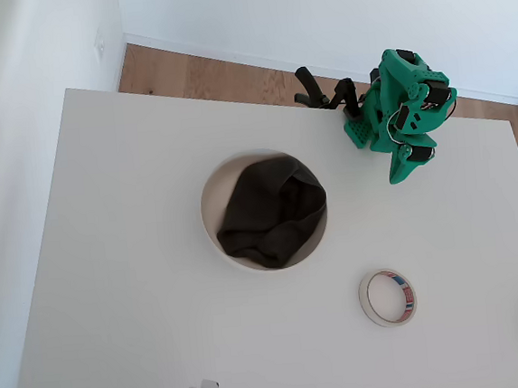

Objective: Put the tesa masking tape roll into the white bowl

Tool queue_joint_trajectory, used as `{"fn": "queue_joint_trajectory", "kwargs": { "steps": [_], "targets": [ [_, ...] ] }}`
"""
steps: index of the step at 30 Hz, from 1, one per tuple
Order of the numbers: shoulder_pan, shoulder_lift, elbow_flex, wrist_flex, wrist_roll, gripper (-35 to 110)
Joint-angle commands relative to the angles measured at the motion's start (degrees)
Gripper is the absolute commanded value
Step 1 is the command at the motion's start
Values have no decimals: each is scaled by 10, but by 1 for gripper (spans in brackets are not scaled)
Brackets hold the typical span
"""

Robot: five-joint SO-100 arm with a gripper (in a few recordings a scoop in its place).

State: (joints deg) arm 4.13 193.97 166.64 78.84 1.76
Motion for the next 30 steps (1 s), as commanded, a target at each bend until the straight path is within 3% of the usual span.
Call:
{"fn": "queue_joint_trajectory", "kwargs": {
  "steps": [1, 30],
  "targets": [
    [19, 2, -7, 8, 16, -8],
    [42, 2, -11, -10, -6, -8]
  ]
}}
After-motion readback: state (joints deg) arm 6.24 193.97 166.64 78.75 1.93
